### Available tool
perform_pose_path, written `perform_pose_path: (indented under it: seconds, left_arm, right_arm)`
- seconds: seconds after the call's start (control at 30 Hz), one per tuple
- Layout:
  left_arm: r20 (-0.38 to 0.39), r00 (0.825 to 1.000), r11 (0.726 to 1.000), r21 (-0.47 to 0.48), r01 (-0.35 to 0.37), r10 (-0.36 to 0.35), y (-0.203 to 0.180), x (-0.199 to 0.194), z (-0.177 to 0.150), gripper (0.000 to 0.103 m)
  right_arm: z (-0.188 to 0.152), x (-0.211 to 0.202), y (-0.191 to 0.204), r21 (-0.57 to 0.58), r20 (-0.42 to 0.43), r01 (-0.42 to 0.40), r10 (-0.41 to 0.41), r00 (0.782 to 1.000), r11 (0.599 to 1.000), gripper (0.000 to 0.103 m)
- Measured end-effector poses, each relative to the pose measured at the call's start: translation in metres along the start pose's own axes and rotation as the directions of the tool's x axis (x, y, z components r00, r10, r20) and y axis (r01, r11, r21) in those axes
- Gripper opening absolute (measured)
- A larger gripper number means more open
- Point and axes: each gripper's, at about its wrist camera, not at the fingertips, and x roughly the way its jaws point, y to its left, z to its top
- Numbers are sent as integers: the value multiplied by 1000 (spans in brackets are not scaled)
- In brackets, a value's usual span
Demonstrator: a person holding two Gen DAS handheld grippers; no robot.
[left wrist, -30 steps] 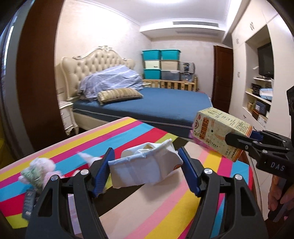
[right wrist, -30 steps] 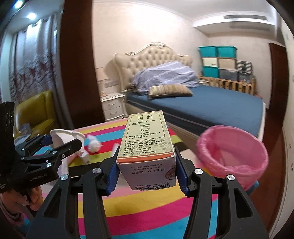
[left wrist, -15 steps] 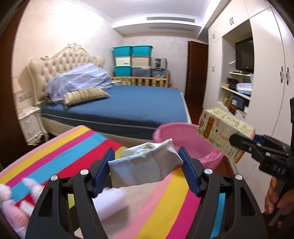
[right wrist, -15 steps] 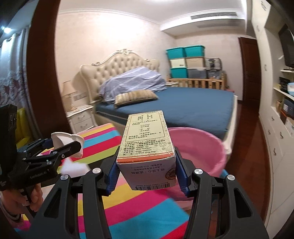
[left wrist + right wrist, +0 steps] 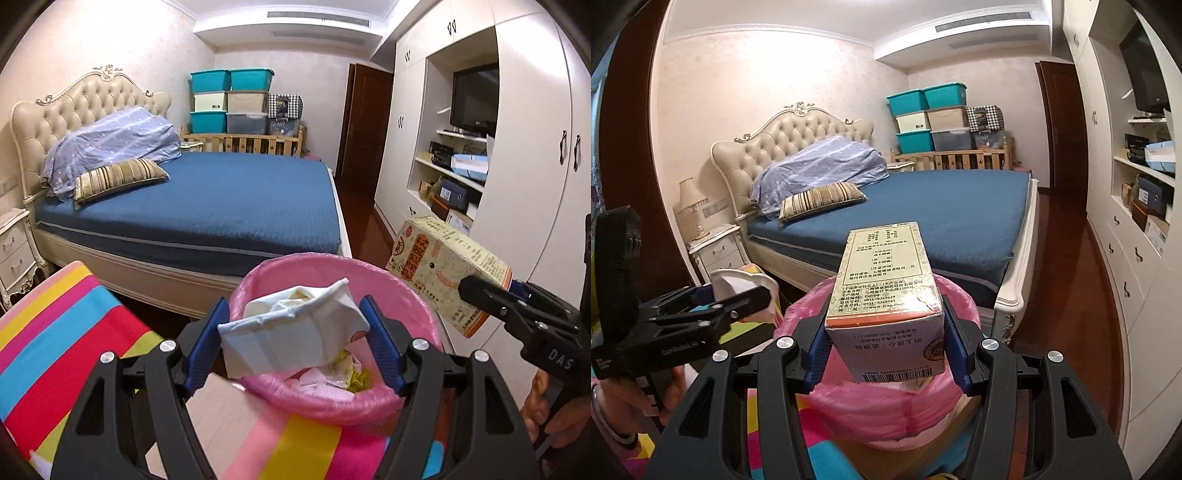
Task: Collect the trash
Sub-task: 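Carry the tan box and tissue box over the pink wastebasket and release both, then move both tools back to the table toward the foam sleeve and tissue box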
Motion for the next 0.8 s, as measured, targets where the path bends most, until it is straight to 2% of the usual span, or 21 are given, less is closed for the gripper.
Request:
perform_pose_path:
  seconds: [0.13,0.17,0.2,0.23,0.37,0.43,0.57,0.8]
  left_arm:
    - [-7,1000,1000,-4,-17,17,-4,25,5,73]
    - [-9,1000,1000,-12,-19,18,-3,30,6,77]
    - [-11,1000,1000,-26,-16,16,-1,36,7,84]
    - [-10,1000,999,-31,-21,20,3,37,6,87]
    - [-19,998,998,-21,-67,66,12,37,3,88]
    - [-15,995,995,-13,-97,97,16,29,1,89]
    - [-1,985,985,-14,-173,173,27,-1,-11,98]
    - [14,970,969,-53,-240,241,46,-68,-38,98]
  right_arm:
    - [-1,16,-7,7,-10,-28,28,1000,1000,52]
    - [-1,19,-9,13,-13,-32,33,999,999,53]
    - [-1,22,-11,18,-16,-34,34,999,999,56]
    - [-1,25,-15,27,-18,-30,30,999,999,67]
    - [-2,22,-19,59,-10,-28,28,1000,998,70]
    - [-5,18,-20,64,-13,-24,25,1000,998,70]
    - [-13,8,-18,80,-28,-30,33,999,996,70]
    - [-21,-3,14,54,-57,-71,74,996,996,70]
